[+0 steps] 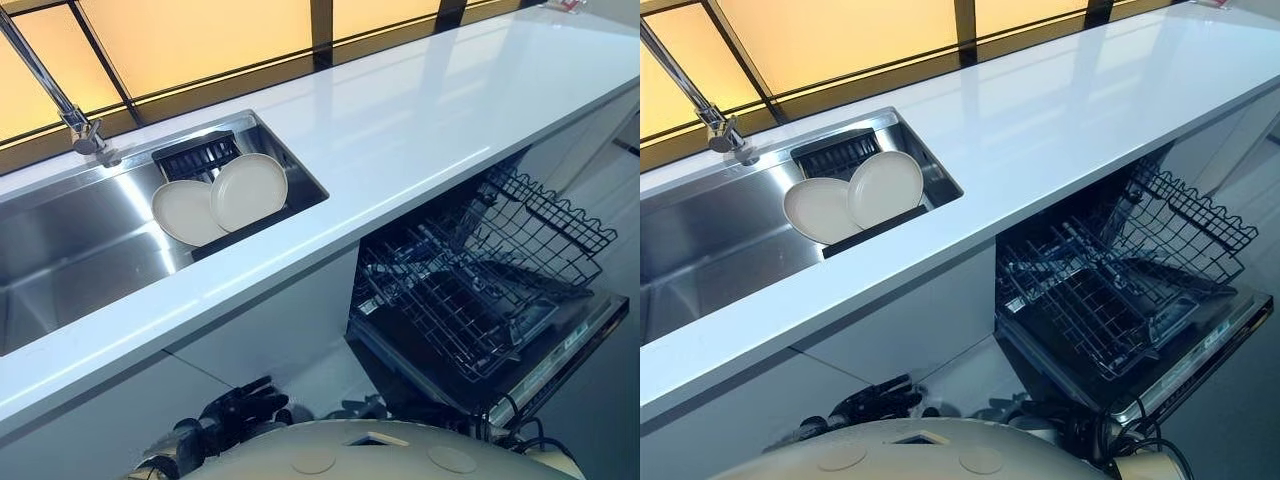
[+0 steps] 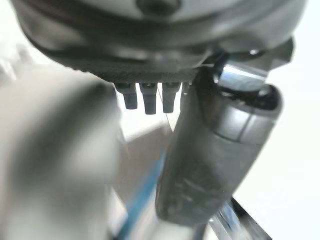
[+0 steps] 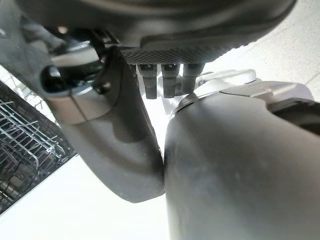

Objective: Pick up plates and place into dishwasher.

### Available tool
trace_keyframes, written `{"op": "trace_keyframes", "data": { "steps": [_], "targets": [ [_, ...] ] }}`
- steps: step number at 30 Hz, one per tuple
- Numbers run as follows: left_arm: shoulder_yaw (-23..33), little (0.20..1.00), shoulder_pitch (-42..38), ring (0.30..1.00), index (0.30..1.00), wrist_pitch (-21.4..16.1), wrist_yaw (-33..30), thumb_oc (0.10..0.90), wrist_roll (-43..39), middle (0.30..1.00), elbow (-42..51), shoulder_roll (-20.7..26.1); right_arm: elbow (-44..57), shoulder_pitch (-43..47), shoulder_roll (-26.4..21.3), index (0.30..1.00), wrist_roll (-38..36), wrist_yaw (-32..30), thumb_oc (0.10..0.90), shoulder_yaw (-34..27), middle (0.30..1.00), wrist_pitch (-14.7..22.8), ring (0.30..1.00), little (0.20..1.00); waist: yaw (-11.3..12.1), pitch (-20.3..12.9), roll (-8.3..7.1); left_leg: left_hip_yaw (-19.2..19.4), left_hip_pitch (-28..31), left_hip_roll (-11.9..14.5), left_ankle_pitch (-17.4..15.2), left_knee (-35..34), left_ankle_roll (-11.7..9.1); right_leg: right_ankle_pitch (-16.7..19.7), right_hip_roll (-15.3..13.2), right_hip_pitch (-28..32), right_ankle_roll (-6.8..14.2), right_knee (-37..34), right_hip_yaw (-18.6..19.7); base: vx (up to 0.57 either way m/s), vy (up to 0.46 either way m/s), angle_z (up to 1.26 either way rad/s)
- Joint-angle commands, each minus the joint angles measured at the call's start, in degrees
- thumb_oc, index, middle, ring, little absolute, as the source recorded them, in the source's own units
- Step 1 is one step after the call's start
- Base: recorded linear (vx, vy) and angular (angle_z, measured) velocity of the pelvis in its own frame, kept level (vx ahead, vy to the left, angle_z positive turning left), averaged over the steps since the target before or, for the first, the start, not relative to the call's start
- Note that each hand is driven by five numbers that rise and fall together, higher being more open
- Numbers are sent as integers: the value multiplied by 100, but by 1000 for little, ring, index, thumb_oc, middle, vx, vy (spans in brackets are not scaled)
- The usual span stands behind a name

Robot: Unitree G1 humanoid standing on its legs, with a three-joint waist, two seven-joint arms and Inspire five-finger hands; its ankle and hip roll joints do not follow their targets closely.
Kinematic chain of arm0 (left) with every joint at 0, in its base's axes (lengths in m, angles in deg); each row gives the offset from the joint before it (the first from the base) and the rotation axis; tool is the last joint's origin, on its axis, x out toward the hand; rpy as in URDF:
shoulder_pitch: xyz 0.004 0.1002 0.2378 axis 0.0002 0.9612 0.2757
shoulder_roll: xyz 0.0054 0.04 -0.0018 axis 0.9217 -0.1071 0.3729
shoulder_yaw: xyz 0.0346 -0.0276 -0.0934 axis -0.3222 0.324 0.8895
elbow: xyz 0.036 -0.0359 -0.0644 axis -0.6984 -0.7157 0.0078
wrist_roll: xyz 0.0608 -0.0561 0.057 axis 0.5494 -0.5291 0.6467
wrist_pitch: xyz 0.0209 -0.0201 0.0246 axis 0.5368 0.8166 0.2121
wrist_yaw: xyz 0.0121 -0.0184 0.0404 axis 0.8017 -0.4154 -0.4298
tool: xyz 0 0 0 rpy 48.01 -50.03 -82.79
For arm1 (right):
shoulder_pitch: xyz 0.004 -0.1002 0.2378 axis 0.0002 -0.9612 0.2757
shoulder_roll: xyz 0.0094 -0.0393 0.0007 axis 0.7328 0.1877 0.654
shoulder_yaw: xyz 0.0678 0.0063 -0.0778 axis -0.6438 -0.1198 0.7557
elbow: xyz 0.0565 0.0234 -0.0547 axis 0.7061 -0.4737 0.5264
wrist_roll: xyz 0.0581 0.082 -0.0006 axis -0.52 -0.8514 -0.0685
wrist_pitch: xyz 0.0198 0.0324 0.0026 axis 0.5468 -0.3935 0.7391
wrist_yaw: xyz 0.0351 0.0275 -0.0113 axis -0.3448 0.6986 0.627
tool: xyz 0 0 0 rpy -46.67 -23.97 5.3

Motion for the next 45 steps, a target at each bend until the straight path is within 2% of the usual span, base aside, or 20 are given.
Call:
{"op": "trace_keyframes", "data": {
  "steps": [1,5,7,8,11,14,19,21,22,24,25,27,31,32,34,36,37,40,41,45],
  "targets": [
    [-330,900,-447,900,900,63,1425,800,-466,900,819,-425,-546,389,-23,900,172,277,800,-190,900,-89,900,900,127,247,116,140,126,-663,-635,81,478,-454,231,-252,100,555,-72,0,0,0],
    [-690,900,-463,900,900,383,2193,800,-715,900,2283,-164,-676,470,-120,900,178,348,800,-216,900,-5,900,900,169,266,191,87,123,-666,-636,60,497,-476,224,-244,99,562,-86,0,0,0],
    [-832,900,-510,900,900,851,2321,800,-1109,900,3323,-18,-704,496,-133,900,132,341,800,-203,900,5,900,900,191,272,208,60,130,-671,-642,49,510,-484,220,-232,94,560,-94,-7,-2,2],
    [-962,900,-600,900,900,1438,2135,800,-1813,900,4412,136,-737,512,-145,900,72,334,800,-188,900,29,900,900,217,278,221,26,129,-670,-647,45,523,-487,208,-224,88,562,-118,-14,-13,4],
    [-1117,900,-804,900,900,2213,1724,800,-3214,900,5685,162,-776,505,-105,900,-84,311,800,-138,900,86,900,900,241,273,210,-50,140,-671,-664,41,551,-497,203,-192,73,557,-147,-8,-27,8],
    [-1330,900,-1009,900,900,2578,1417,800,-4490,900,6292,-81,-814,527,-27,900,-231,273,800,-57,900,105,900,900,222,240,167,-96,163,-675,-695,41,571,-493,210,-151,61,536,-157,12,-47,14],
    [-1561,900,-1391,900,900,1962,731,800,-5914,900,6687,-317,-860,579,78,900,-330,194,800,172,900,95,900,900,130,203,106,-72,204,-659,-728,41,563,-465,236,-118,54,504,-98,4,-42,2],
    [-1522,900,-1544,900,900,1397,414,800,-6403,900,6857,-440,-876,560,124,900,-358,195,800,247,900,109,900,900,91,181,83,-55,225,-656,-739,41,561,-455,243,-98,56,491,-80,9,-31,-7],
    [-1386,900,-1663,900,900,943,222,800,-6447,900,6971,-440,-864,535,149,900,-354,193,800,293,900,106,900,900,69,172,68,-32,243,-650,-744,41,557,-448,244,-88,56,489,-74,9,-28,-10],
    [-1094,900,-1864,900,900,41,-282,800,-5919,900,7211,-313,-848,482,180,900,-308,172,800,344,900,115,900,900,50,165,52,-15,252,-645,-733,41,547,-436,245,-86,52,490,-61,6,-18,-9],
    [-1026,900,-1906,900,900,-237,-484,800,-5654,900,7255,-269,-844,466,186,900,-297,157,800,356,900,123,900,900,48,164,51,-16,253,-644,-729,41,545,-435,246,-83,50,489,-59,0,0,0],
    [-651,900,-2089,900,900,-1160,-1567,800,-4381,900,7489,83,-762,359,171,900,-345,90,800,389,900,122,900,900,69,156,62,-30,264,-639,-711,41,540,-439,244,-52,48,474,-68,0,0,0],
    [-60,900,-2339,900,900,-1731,-2961,800,-2427,900,7629,613,-707,212,126,900,-348,35,800,335,900,142,900,900,123,113,81,-101,288,-639,-699,41,543,-484,236,12,34,462,-133,13,5,0],
    [264,900,-2493,900,900,-1721,-3742,800,-1236,900,7600,929,-681,152,81,900,-318,43,800,289,900,121,900,900,144,62,79,-128,298,-641,-699,41,544,-508,237,31,23,464,-151,47,16,4],
    [554,900,-2749,900,900,-1424,-4366,800,-414,900,7481,1262,-674,134,31,900,-347,60,800,252,900,91,900,900,161,3,71,-164,301,-642,-694,41,548,-532,245,41,11,467,-166,41,2,6],
    [850,900,-3015,900,900,-1062,-4715,800,-116,900,7231,1563,-676,146,-21,900,-385,64,800,204,900,30,900,900,158,-51,63,-170,301,-642,-700,41,552,-555,252,43,-7,469,-172,30,-6,6],
    [956,900,-3145,900,900,-857,-4753,800,338,900,7042,1722,-665,154,-39,900,-387,49,800,182,900,-14,900,900,150,-77,63,-173,295,-644,-691,41,547,-556,257,39,-13,469,-170,23,-2,8],
    [1011,900,-3419,900,900,-504,-4740,800,705,900,6654,2091,-682,184,-62,900,-353,40,800,145,900,-57,900,900,134,-104,77,-161,279,-642,-671,42,535,-560,266,25,-19,477,-174,15,10,15],
    [1002,900,-3662,900,900,-267,-4681,800,1072,900,6250,2440,-711,206,-95,900,-302,64,800,140,900,-73,900,900,103,-132,107,-127,272,-635,-651,42,520,-553,275,8,-15,488,-152,14,27,11],
    [718,900,-4267,900,900,-58,-4503,800,1160,900,4924,3049,-792,243,-158,900,-169,115,800,185,900,-35,900,900,23,-176,188,-32,241,-619,-608,54,480,-552,281,-48,11,546,-96,15,43,1]
  ]
}}
